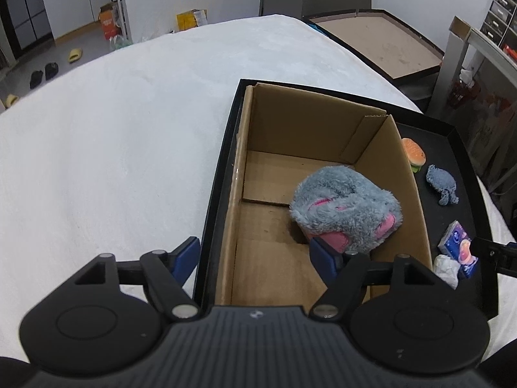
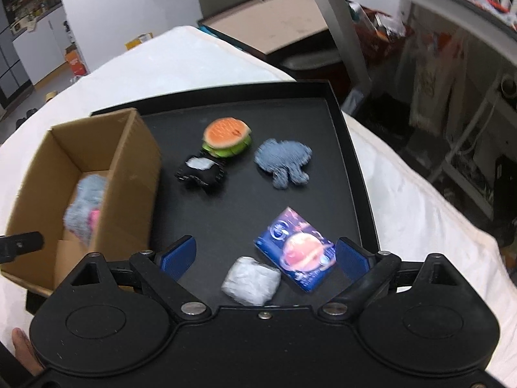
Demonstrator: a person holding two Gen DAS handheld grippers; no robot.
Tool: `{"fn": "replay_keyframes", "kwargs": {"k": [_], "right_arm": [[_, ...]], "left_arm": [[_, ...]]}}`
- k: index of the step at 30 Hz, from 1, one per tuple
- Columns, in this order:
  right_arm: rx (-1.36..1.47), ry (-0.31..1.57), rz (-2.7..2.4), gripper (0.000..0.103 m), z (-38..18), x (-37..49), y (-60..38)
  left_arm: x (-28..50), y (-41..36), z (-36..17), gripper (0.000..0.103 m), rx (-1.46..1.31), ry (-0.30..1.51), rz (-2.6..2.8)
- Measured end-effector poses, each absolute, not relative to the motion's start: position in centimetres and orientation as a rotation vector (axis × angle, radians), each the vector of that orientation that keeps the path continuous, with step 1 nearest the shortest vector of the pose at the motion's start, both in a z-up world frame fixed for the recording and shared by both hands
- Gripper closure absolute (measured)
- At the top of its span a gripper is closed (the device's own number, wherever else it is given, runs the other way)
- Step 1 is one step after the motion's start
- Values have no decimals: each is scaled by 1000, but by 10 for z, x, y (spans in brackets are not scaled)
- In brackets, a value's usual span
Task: Organize soft objects
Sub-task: 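Move the right gripper to the purple tissue pack and grasp it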
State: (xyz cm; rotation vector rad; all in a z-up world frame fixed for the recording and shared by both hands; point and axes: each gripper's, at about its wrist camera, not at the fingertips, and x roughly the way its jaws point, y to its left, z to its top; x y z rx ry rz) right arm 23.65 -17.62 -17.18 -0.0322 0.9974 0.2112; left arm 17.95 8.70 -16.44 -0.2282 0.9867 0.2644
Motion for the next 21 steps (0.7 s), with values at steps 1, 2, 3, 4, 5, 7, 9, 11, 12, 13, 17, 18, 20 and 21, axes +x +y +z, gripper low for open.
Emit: {"fn": "replay_keyframes", "kwargs": {"k": [1,2,3,4,5,7,9,11,12,13,17,18,20,21], "right_arm": [[-27,1002,205,10,-175,238,-180],[-21,1005,200,10,-178,240,-183],[-16,1008,195,10,-180,241,-186],[-10,1014,189,10,-183,242,-188],[1,1021,185,10,-185,243,-190],[29,1033,179,10,-192,247,-195],[49,1043,168,10,-198,251,-198],[66,1060,156,10,-206,256,-200],[66,1064,154,10,-210,258,-200],[54,1070,146,10,-214,261,-198],[-6,1088,129,10,-227,267,-191],[-18,1089,128,10,-229,268,-190],[-33,1098,130,10,-233,269,-189],[-33,1105,134,10,-235,270,-189]], "left_arm": [[180,86,-165,30,-221,988,268],[181,85,-165,30,-218,989,269],[182,85,-165,30,-216,989,269],[183,83,-165,30,-212,989,268],[183,82,-165,30,-208,989,267],[185,80,-166,30,-196,992,265],[186,77,-167,30,-187,997,266],[187,75,-168,30,-181,1001,266],[187,74,-169,30,-179,1003,267],[188,73,-169,30,-176,1005,269],[192,69,-170,30,-166,1010,271],[192,67,-170,30,-160,1011,276],[194,66,-171,29,-149,1012,284],[194,66,-172,29,-148,1013,287]]}}
